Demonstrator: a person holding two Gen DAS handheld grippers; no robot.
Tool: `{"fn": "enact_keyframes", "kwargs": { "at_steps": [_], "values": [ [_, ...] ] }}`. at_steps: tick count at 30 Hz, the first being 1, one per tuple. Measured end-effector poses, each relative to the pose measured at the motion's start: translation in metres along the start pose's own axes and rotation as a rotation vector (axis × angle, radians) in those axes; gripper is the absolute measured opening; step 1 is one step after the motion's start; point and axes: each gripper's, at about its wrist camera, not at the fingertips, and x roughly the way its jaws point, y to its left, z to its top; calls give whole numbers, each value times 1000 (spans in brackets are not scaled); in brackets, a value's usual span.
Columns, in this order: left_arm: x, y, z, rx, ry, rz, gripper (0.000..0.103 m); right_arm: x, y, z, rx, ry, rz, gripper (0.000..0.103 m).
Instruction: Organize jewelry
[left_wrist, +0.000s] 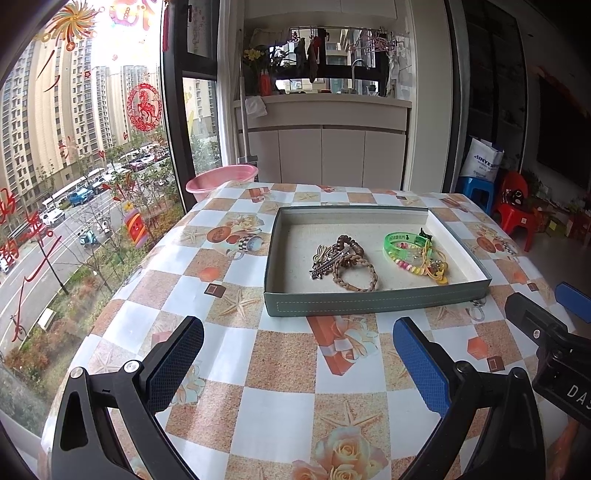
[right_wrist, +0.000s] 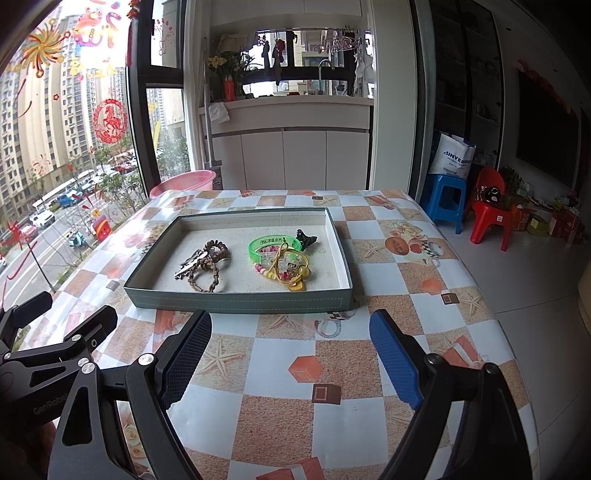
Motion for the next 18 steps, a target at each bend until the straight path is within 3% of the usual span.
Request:
{"fn": "enact_keyframes", "kwargs": {
  "at_steps": [18],
  "values": [
    [2,4,-1,-22,19,-18,103,0,0,0,1,0,0,89]
  ]
}}
